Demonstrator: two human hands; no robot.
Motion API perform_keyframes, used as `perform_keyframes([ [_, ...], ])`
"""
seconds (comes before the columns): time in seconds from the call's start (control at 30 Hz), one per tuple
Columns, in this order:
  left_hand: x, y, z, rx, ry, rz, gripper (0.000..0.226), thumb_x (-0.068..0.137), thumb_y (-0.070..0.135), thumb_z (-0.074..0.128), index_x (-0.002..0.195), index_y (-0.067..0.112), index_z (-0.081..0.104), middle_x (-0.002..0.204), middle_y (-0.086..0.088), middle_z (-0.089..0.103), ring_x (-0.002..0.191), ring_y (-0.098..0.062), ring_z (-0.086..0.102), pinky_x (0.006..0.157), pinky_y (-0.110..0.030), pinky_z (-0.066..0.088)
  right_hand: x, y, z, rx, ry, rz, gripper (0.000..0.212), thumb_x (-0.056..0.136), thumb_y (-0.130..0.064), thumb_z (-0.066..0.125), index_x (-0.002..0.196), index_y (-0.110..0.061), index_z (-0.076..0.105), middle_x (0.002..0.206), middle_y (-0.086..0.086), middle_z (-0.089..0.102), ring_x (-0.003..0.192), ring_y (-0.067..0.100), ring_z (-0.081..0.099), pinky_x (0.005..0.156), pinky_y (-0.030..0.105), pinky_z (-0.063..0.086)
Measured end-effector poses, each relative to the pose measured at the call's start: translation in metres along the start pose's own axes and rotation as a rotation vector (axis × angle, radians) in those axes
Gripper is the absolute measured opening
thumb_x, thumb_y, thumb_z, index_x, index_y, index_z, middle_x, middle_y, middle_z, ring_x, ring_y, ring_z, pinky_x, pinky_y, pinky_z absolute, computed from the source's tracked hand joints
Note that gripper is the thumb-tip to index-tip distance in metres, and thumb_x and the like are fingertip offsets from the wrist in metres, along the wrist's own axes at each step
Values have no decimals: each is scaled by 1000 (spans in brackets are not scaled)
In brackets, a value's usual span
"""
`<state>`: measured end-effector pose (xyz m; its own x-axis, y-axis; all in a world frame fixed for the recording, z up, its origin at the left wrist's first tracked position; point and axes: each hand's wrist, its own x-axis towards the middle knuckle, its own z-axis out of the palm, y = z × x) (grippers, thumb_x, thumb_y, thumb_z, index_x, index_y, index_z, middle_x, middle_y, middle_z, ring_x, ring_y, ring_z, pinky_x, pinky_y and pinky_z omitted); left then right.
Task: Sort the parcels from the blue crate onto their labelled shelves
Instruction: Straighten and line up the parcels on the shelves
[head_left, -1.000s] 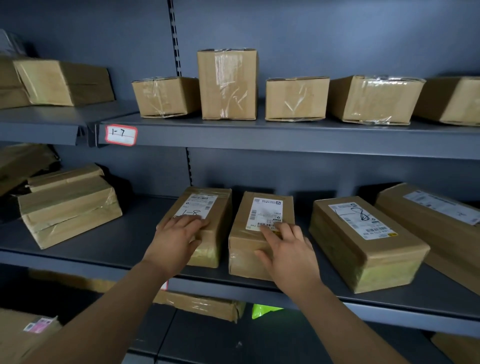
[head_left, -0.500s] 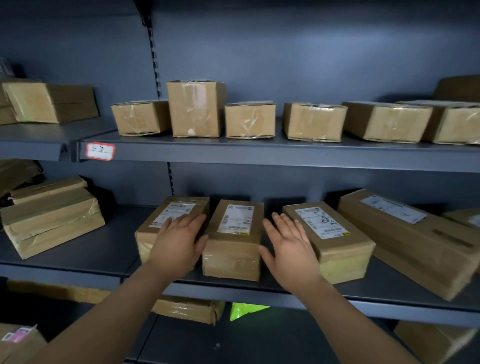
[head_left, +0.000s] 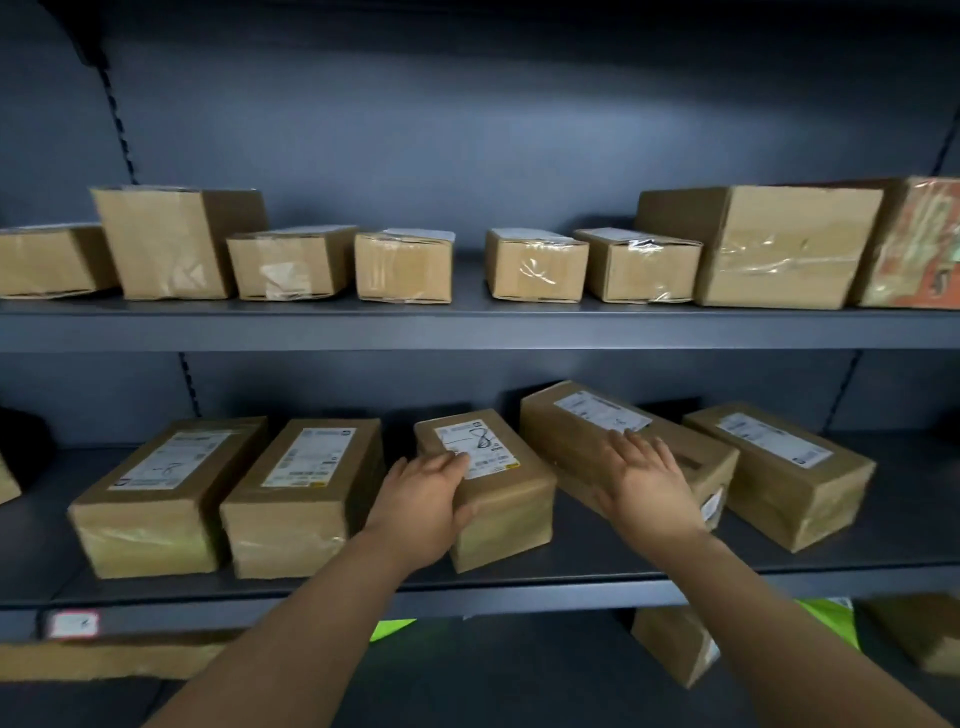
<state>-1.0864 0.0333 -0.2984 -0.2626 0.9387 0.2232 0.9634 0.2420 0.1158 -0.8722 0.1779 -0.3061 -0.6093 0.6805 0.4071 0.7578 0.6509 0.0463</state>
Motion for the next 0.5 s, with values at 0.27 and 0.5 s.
perform_keyframes([
  [0.27,28,19,35,1,-37,99,51,99,32,40,148,32,26,155,8,28,140,-15,27,113,-31,26,-3,61,13,-41,-169,216,62,94,-25,46,149,-22,17,153,1,26,141,23,20,117,39,11],
  [0.5,20,-19,29,-60,-23,87,49,99,24,44,145,35,32,154,10,30,139,-13,31,114,-27,24,-9,27,13,-2,-42,138,54,94,-38,45,145,-27,30,140,-2,42,126,25,34,107,37,26],
])
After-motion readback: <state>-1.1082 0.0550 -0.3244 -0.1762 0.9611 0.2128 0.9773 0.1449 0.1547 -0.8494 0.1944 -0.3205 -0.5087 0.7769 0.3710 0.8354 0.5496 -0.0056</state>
